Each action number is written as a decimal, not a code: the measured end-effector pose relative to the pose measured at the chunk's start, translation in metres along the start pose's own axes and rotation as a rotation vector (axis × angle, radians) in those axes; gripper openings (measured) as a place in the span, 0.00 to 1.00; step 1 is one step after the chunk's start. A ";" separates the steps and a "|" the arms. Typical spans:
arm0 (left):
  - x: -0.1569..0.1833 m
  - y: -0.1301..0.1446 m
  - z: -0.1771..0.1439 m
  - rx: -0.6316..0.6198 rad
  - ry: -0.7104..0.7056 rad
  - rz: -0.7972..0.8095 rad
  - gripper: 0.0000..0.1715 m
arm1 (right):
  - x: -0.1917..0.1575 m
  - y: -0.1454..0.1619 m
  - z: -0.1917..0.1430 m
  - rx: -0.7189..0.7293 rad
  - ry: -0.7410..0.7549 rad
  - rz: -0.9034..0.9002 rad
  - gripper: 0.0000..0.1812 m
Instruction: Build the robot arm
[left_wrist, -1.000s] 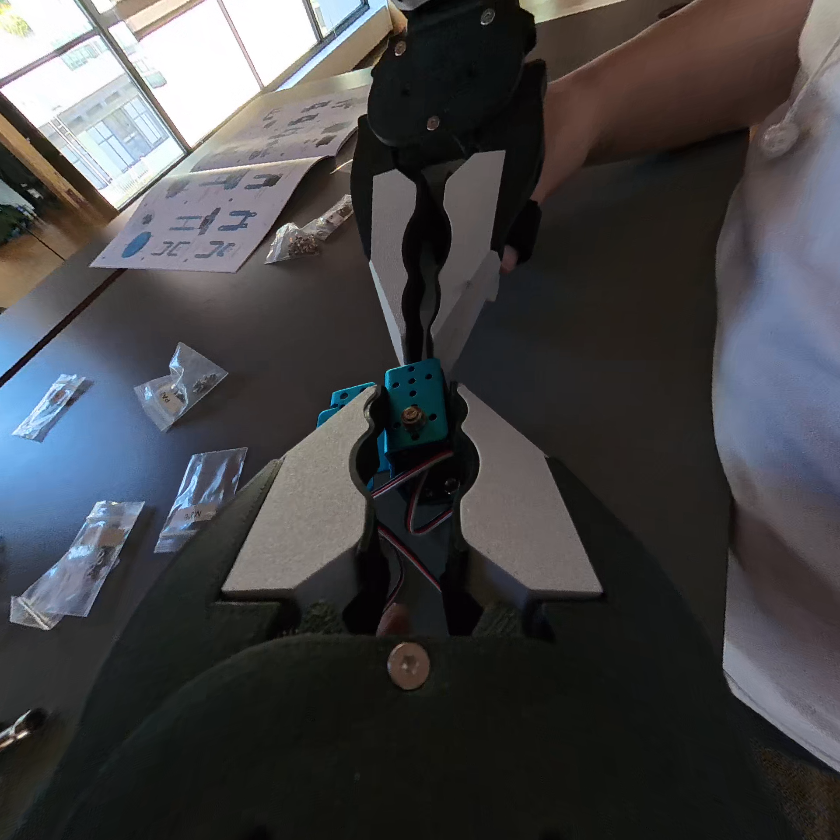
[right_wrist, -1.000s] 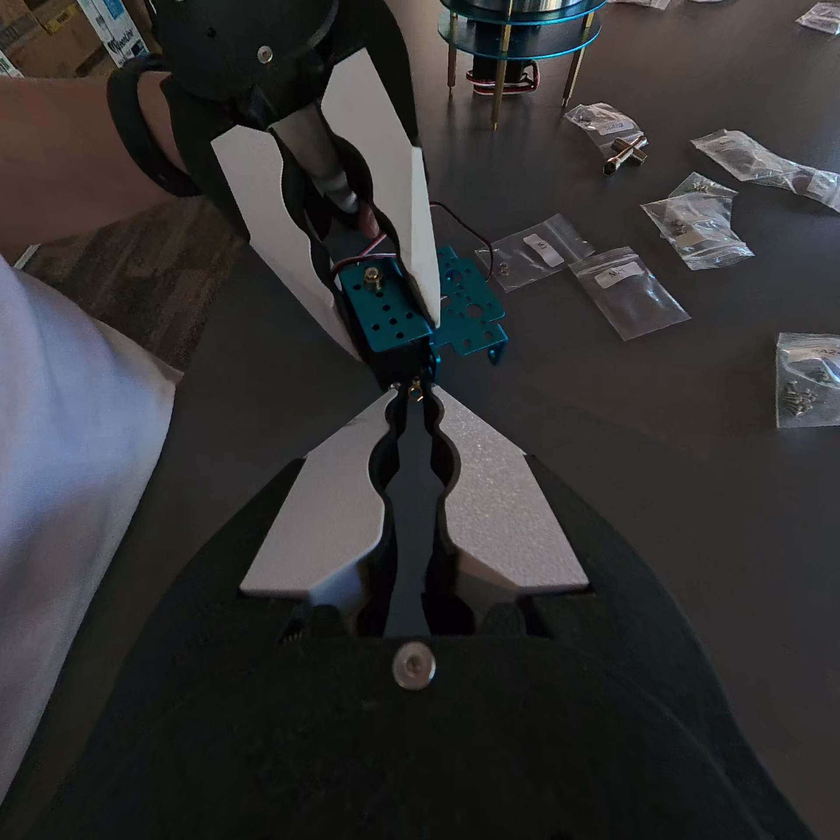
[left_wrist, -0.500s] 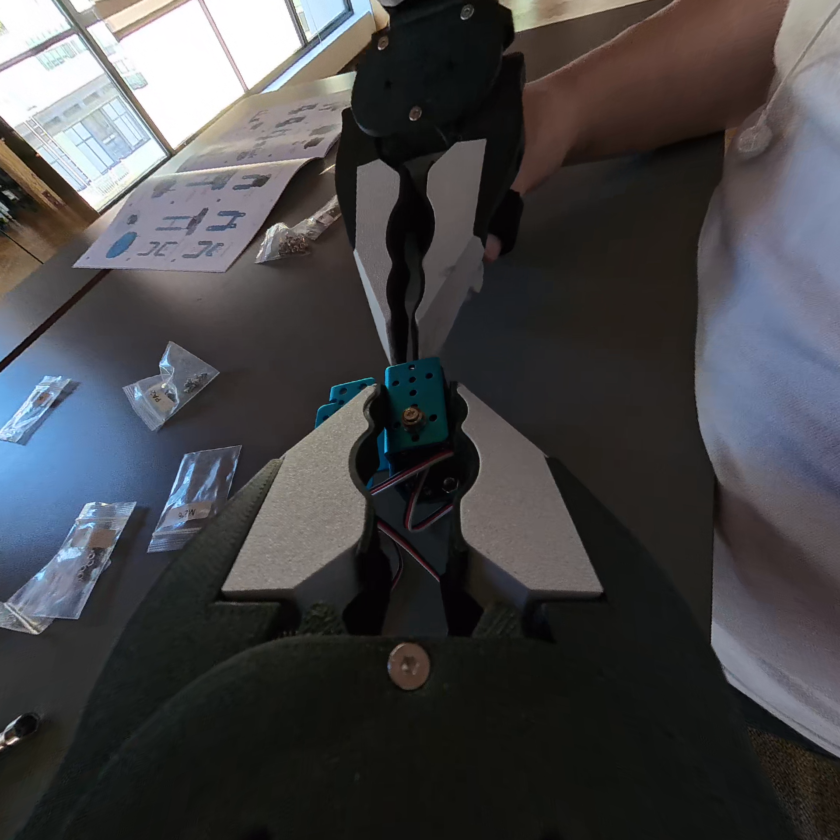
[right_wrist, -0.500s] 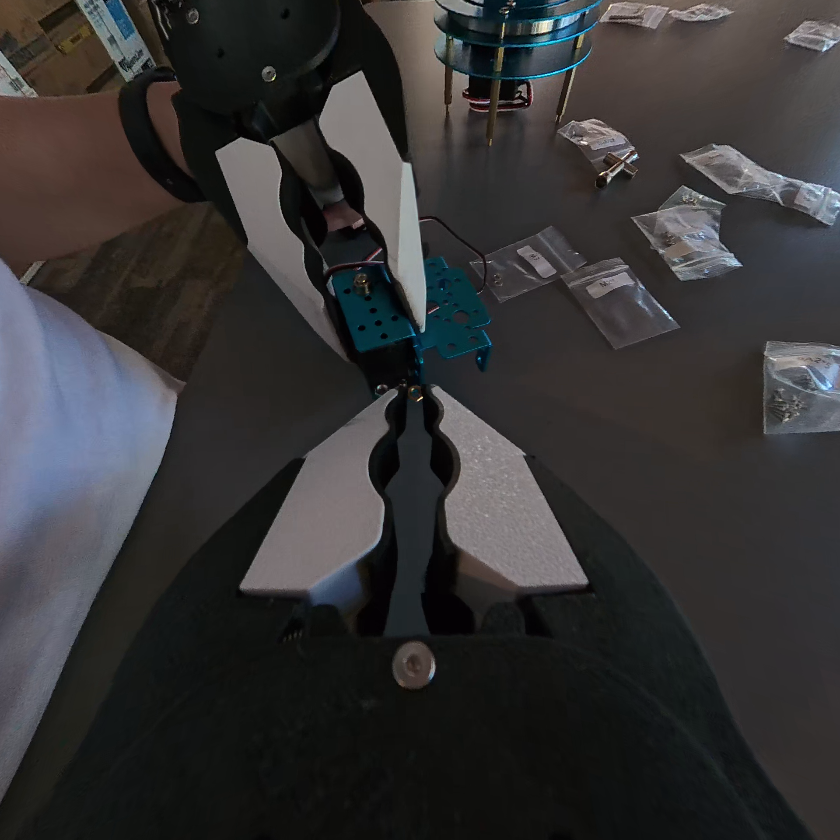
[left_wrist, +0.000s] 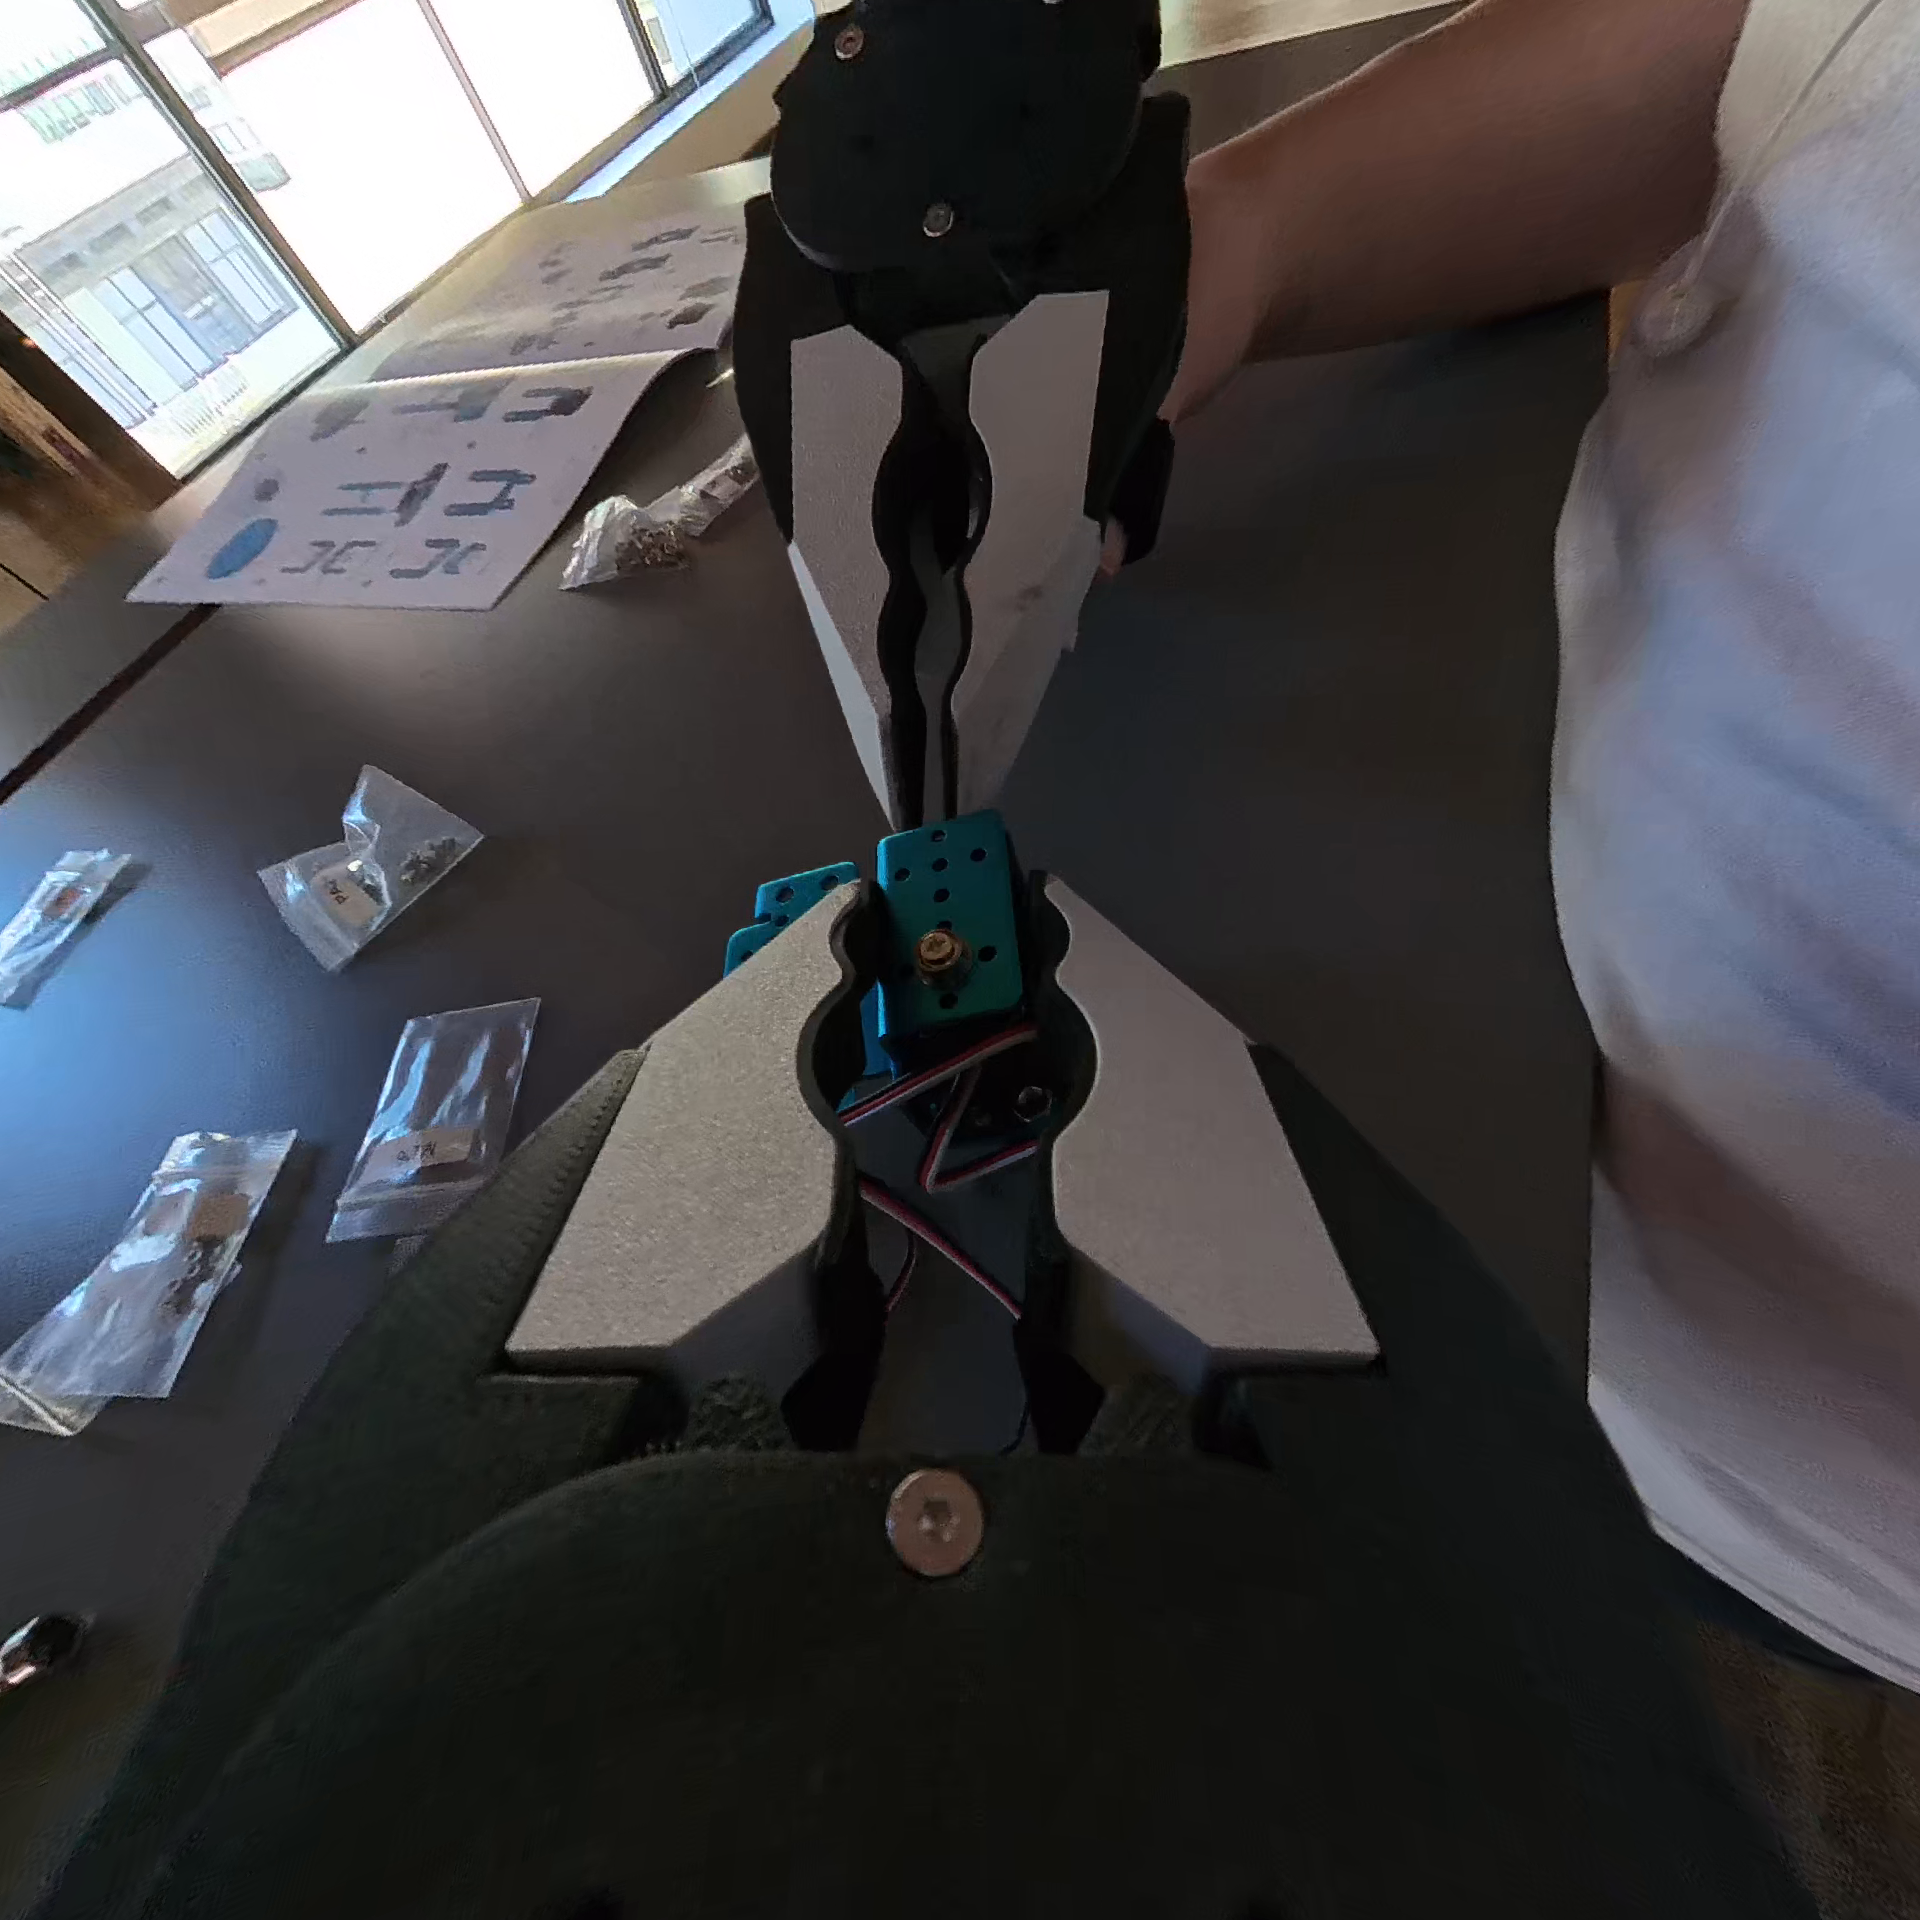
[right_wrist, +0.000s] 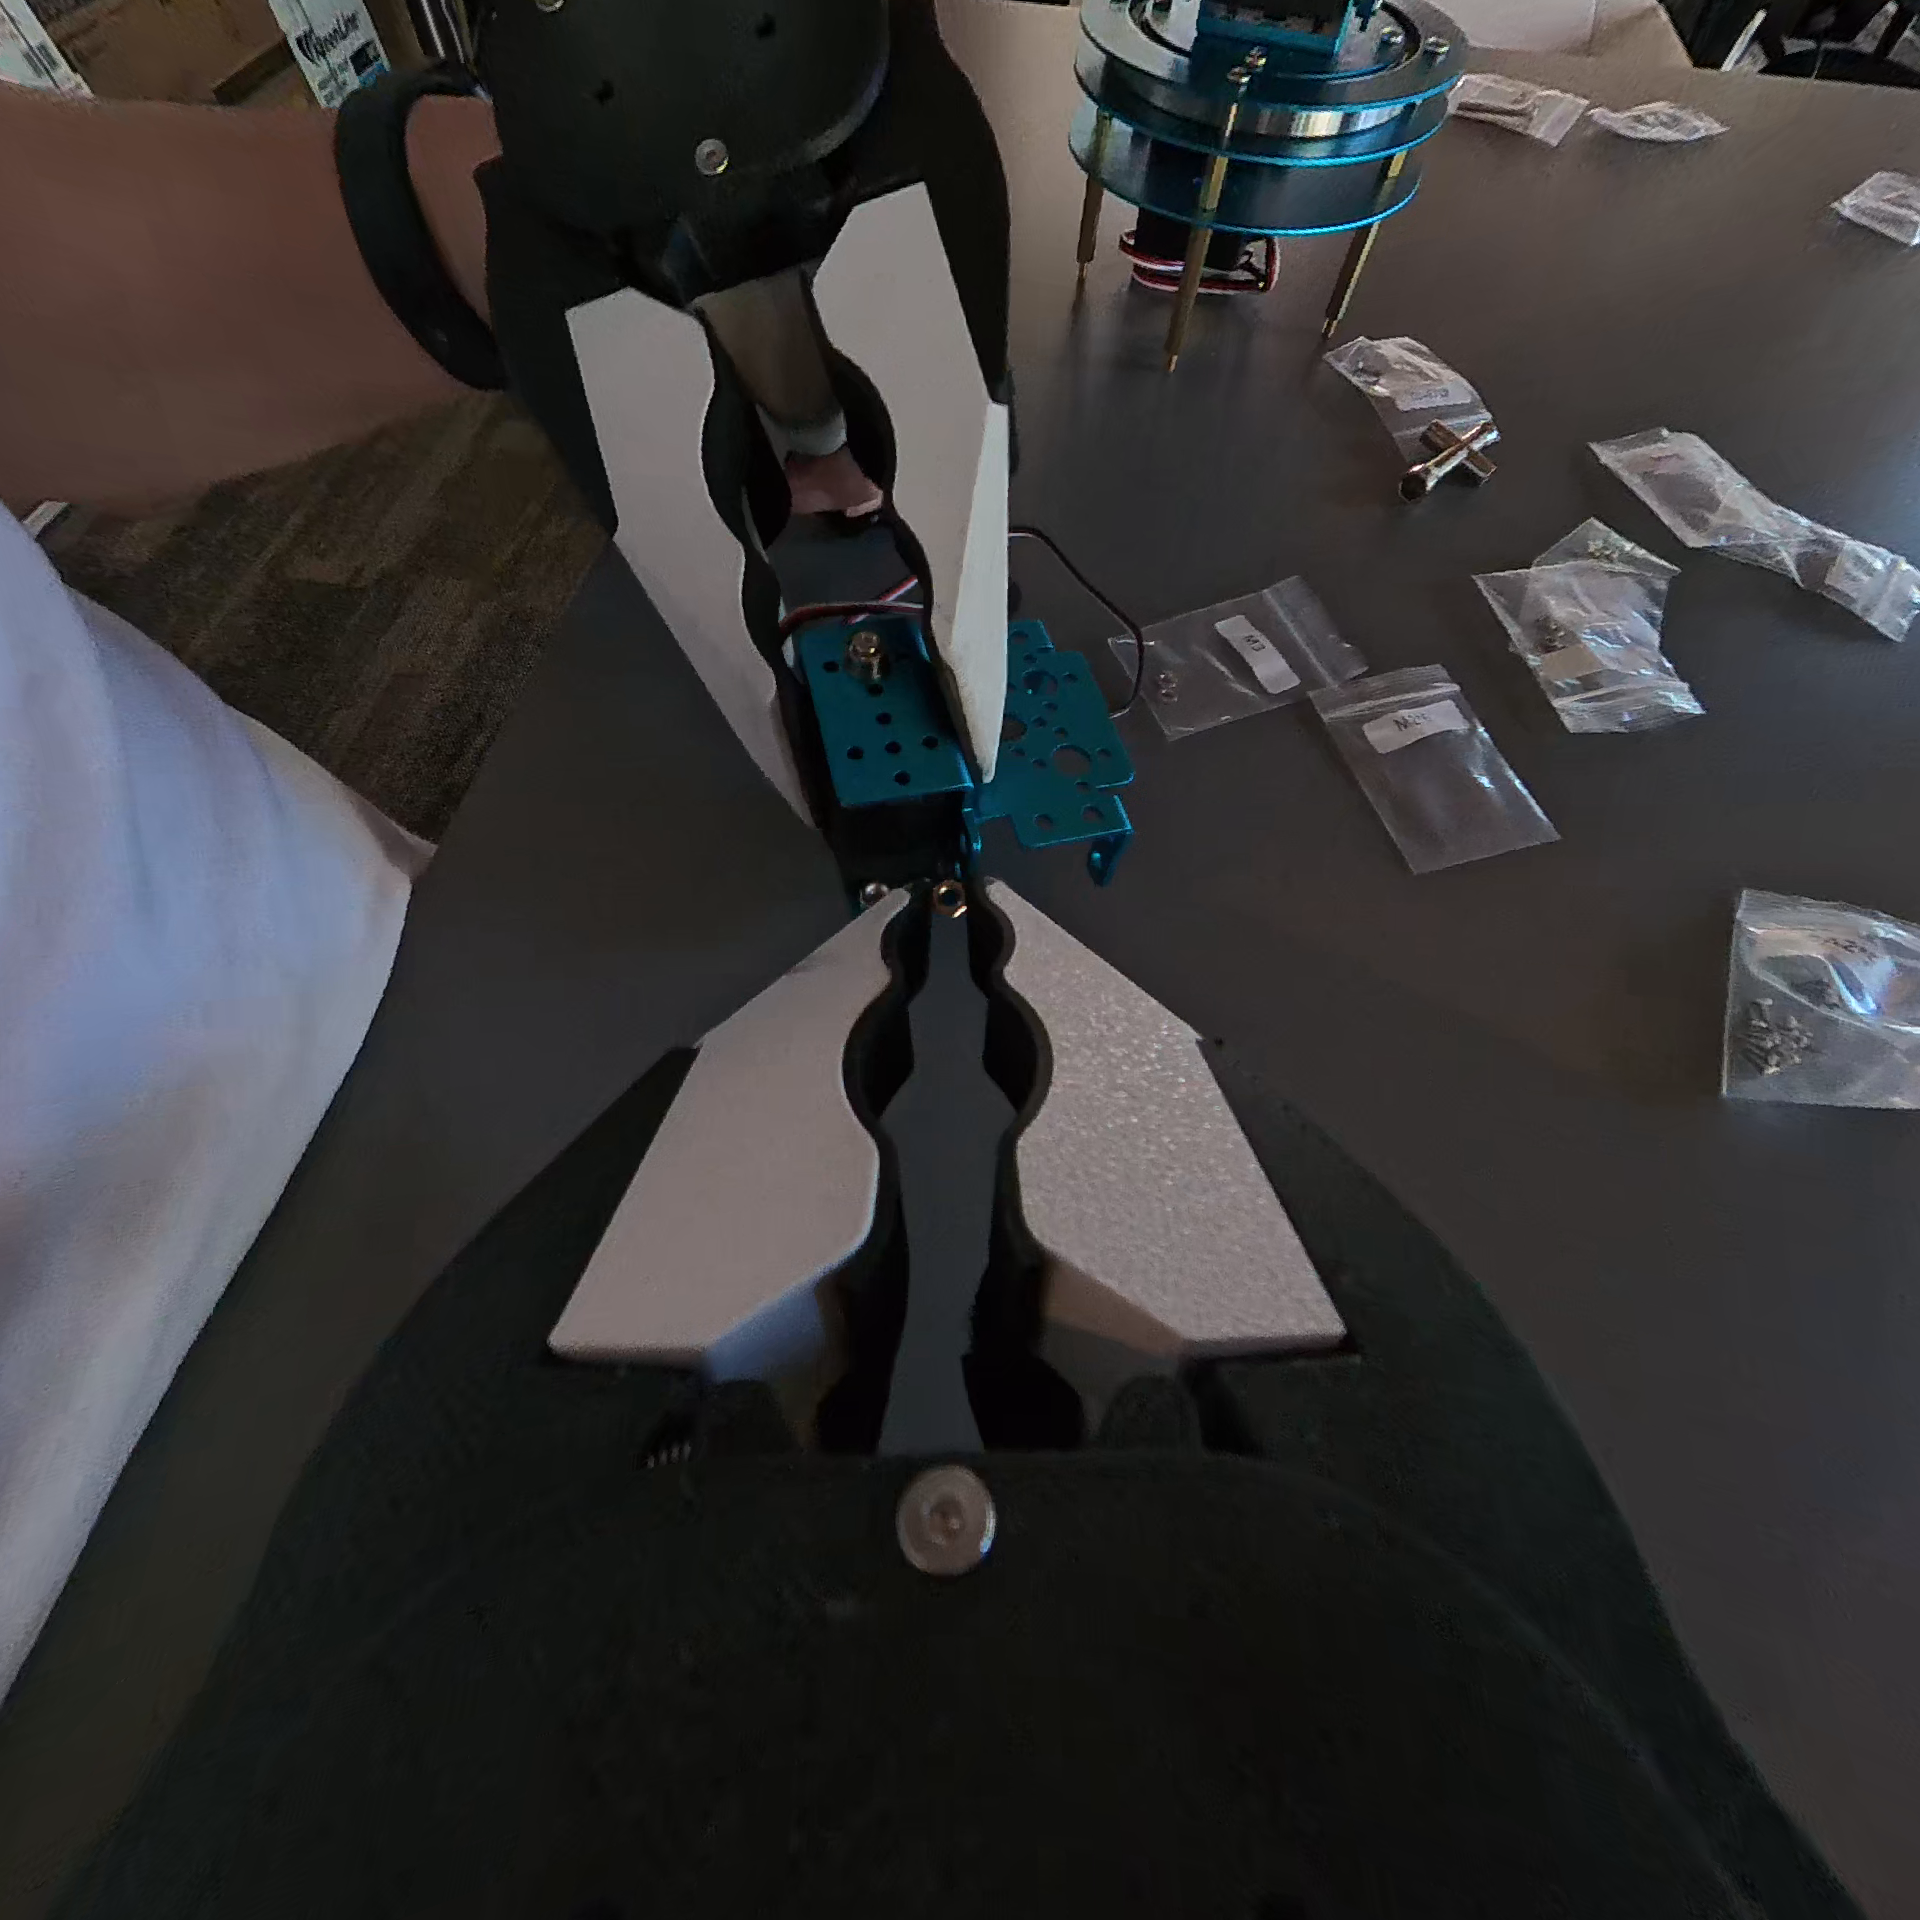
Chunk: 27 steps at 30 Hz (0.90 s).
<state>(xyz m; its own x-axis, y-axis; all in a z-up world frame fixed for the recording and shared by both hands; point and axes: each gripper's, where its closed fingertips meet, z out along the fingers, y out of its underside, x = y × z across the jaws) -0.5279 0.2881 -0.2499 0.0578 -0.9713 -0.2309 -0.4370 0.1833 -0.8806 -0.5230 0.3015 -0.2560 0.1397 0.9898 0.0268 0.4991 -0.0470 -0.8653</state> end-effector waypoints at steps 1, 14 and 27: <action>0.000 0.000 -0.001 0.000 0.007 -0.003 0.17 | 0.000 0.000 0.001 -0.002 -0.002 0.003 0.04; 0.001 0.002 -0.004 0.003 0.003 0.031 0.17 | -0.008 0.001 0.015 -0.011 0.017 0.229 0.03; 0.002 0.002 -0.005 0.006 -0.004 0.050 0.17 | -0.008 0.000 0.010 0.032 0.057 0.256 0.09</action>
<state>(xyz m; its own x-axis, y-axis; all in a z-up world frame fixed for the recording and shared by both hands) -0.5328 0.2858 -0.2502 0.0395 -0.9603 -0.2762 -0.4338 0.2326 -0.8705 -0.5328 0.2946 -0.2609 0.3063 0.9370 -0.1682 0.4142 -0.2902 -0.8627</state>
